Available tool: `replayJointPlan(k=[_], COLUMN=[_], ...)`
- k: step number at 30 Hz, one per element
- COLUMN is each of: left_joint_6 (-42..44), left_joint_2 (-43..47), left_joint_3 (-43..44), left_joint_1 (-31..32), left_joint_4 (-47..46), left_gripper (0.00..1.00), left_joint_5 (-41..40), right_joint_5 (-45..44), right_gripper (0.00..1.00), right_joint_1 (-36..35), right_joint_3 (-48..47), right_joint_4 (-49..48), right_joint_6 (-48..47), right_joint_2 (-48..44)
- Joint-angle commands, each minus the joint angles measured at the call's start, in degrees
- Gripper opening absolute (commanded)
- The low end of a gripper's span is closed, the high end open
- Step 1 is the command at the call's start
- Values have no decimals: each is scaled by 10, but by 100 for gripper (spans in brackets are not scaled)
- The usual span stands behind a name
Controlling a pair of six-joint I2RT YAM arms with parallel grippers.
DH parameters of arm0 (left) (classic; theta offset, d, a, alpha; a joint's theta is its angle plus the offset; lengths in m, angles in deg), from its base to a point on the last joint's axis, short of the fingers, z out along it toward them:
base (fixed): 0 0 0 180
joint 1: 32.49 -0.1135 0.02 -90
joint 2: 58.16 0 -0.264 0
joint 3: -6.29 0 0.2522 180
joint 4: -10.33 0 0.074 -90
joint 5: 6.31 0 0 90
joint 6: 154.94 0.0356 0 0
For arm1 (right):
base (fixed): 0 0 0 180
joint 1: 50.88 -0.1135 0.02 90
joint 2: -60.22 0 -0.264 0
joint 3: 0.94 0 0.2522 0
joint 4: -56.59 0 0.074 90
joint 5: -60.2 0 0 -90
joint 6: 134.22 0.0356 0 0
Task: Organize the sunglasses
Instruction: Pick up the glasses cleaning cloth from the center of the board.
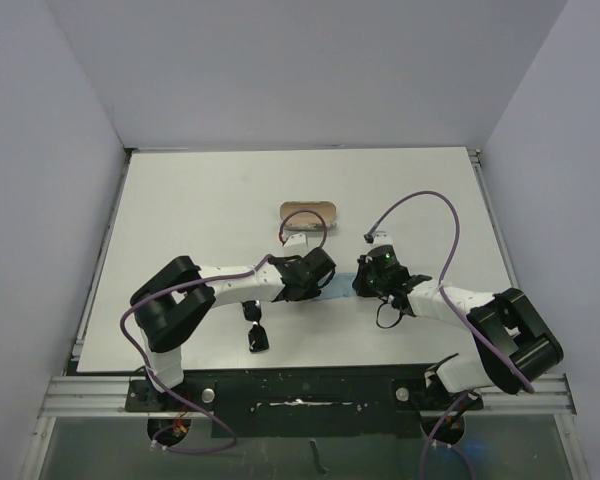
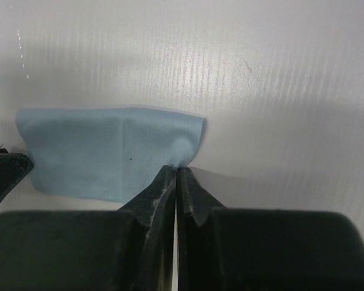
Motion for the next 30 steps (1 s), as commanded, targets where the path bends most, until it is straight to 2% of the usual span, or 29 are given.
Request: replayJointPlan(k=[1,12,30], left_joint_6=[-14,-16,-20], left_joint_2=[-16,-25,-31], left_joint_3=[13,21,22], left_joint_1=[7,11,11], left_joint_4=[-13,-24,-18], left_gripper=[25,25,16], left_joint_5=[37,49,43], right_joint_5=[-4,-5,-6], right_gripper=[0,0,0], right_joint_1=[-4,-3,-3], right_joint_3=[8,10,14], right_joint_4=[-11,-11,-11], right_joint_6=[5,5,5], right_joint_2=[-2,-5,-7])
